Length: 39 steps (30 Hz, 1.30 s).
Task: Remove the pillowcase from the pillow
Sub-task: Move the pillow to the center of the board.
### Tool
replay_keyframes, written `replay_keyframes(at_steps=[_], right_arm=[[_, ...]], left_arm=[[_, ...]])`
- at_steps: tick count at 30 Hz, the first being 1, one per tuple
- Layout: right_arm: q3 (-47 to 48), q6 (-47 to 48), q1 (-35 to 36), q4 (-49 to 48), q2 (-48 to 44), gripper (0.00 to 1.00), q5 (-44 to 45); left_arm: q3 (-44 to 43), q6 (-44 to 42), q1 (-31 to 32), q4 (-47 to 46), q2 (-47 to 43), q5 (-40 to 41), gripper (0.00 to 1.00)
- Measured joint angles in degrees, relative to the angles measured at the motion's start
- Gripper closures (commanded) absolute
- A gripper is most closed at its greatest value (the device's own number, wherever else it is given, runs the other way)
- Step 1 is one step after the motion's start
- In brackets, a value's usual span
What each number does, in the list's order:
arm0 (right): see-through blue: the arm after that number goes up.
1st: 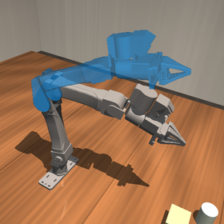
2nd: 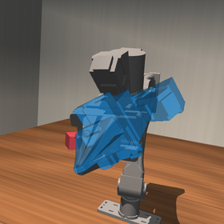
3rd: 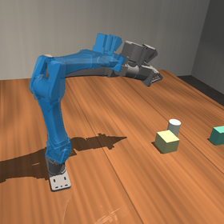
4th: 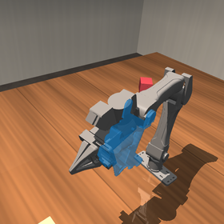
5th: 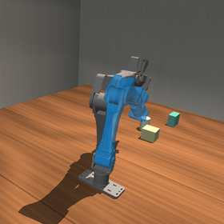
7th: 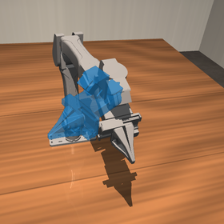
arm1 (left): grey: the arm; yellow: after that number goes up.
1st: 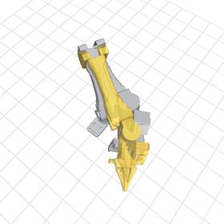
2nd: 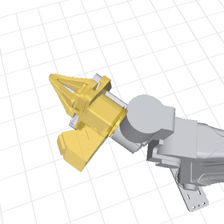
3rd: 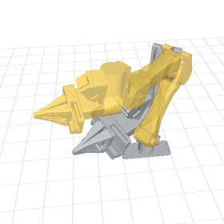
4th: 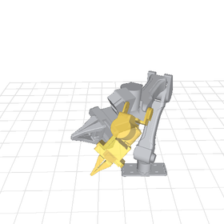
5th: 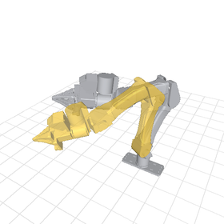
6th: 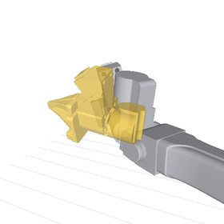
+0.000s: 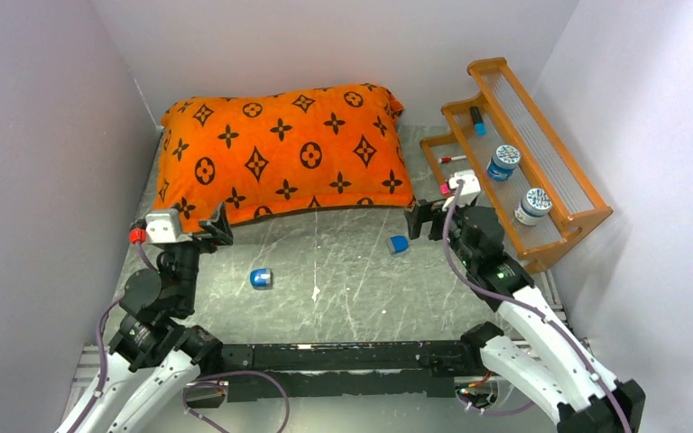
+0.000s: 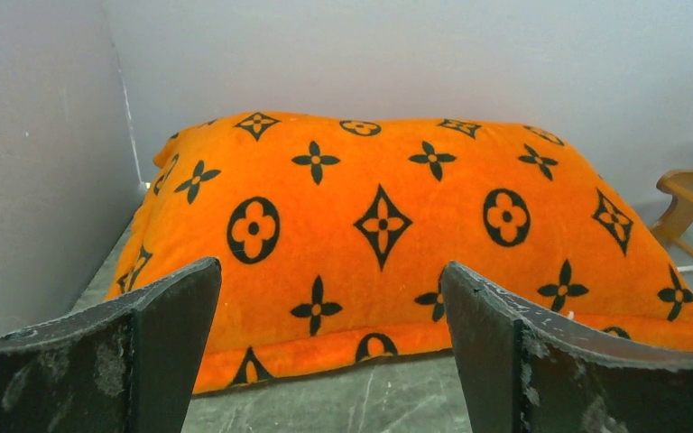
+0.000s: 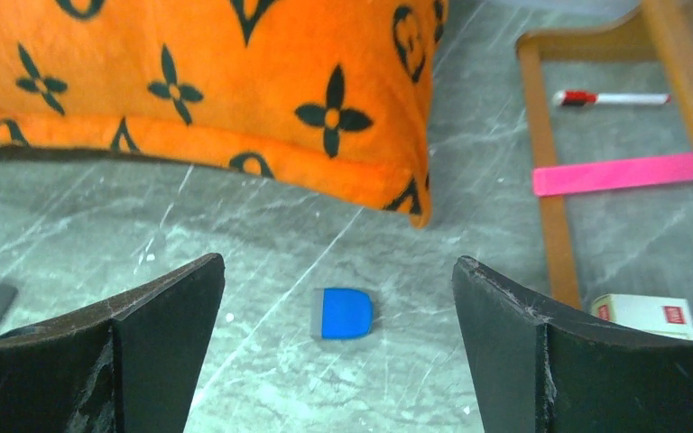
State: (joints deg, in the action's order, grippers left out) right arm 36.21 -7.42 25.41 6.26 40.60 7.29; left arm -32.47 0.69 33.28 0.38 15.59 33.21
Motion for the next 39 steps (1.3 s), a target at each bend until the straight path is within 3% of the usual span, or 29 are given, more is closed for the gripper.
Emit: replay_keyframes(at_steps=[14, 30, 32, 34, 36, 38, 39], right_arm=[[7.74, 2.16, 0.13, -5.62, 20.96, 0.00, -7.91], [28.24, 12.74, -0.94, -9.88, 53.05, 0.01, -14.80], [30.03, 13.75, -1.14, -9.92, 56.65, 0.08, -15.58], [31.06, 14.60, -1.27, -9.97, 59.06, 0.24, -16.22], [32.11, 15.69, -1.29, -9.92, 61.02, 0.56, -16.87], [33.51, 16.81, -1.31, -9.79, 62.69, 0.97, -17.51], [34.21, 17.27, -1.27, -9.75, 63.34, 1.00, -17.99]], left_arm=[[-2.05, 2.12, -0.31, 4.35, 3.52, -2.16, 0.03], [-2.05, 2.08, -0.31, 4.63, 3.30, -3.19, 0.03], [-2.05, 2.08, -0.31, 4.63, 3.34, -3.65, 0.03], [-2.05, 2.05, -0.31, 4.63, 3.39, -3.96, 0.03], [-2.05, 2.03, -0.31, 4.61, 3.41, -4.15, 0.03], [-2.05, 2.01, -0.31, 4.59, 3.45, -4.46, 0.03], [-2.05, 1.99, -0.31, 4.59, 3.54, -4.52, 0.03]])
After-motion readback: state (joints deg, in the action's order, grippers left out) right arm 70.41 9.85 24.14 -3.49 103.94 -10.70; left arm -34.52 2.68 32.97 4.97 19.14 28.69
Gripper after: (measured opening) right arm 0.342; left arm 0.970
